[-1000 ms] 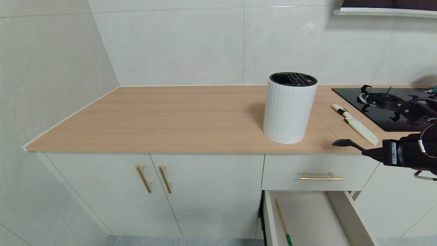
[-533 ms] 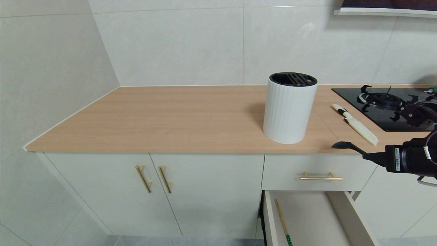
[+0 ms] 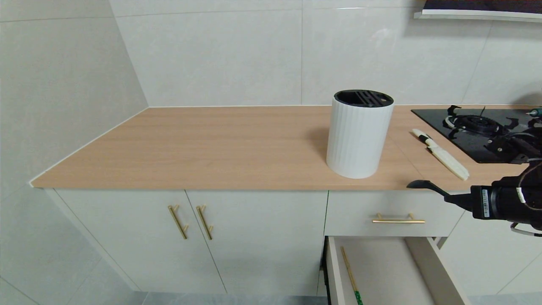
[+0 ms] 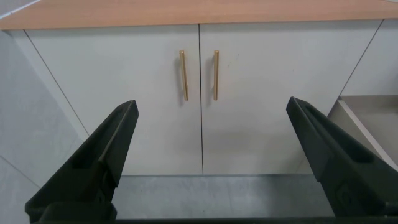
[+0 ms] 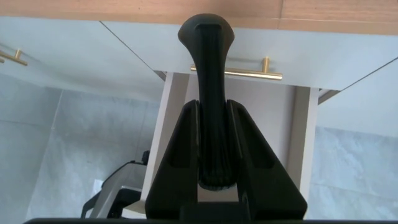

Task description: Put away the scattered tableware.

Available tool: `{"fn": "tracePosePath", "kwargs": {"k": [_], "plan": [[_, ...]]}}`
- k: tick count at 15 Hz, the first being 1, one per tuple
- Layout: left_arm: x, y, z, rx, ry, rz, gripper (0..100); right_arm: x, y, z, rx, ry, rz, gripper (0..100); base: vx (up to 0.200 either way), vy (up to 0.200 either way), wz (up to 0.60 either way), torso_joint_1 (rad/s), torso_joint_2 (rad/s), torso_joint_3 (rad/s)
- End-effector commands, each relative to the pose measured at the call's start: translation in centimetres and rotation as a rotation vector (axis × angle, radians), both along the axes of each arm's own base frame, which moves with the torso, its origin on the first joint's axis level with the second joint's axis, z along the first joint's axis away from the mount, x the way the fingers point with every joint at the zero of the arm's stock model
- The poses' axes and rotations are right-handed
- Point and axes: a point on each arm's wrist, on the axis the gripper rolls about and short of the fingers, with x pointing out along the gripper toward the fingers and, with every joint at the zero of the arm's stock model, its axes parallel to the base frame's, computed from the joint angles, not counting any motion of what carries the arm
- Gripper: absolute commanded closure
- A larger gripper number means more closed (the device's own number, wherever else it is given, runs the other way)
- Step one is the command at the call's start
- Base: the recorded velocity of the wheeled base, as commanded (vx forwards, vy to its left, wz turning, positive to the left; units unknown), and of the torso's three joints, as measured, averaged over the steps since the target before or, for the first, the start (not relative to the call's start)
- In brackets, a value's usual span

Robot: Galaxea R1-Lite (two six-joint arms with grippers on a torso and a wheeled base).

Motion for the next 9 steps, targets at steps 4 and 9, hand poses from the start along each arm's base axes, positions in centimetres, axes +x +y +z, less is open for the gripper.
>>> {"fn": "tracePosePath", "kwargs": {"k": [4, 9], "plan": [[0.00, 0.00, 0.00, 0.000, 0.000, 0.000, 0, 0.04, 0.24, -0.53, -0.001, 0.020, 0.011, 100, 0.000, 0.000, 0.00, 0.000, 0.00, 0.000], [0.00, 0.00, 0.00, 0.000, 0.000, 0.000, 0, -0.01, 0.48, -0.57, -0.002, 0.021, 0.022, 100, 0.000, 0.000, 0.00, -0.133, 0.30, 0.163]]}}
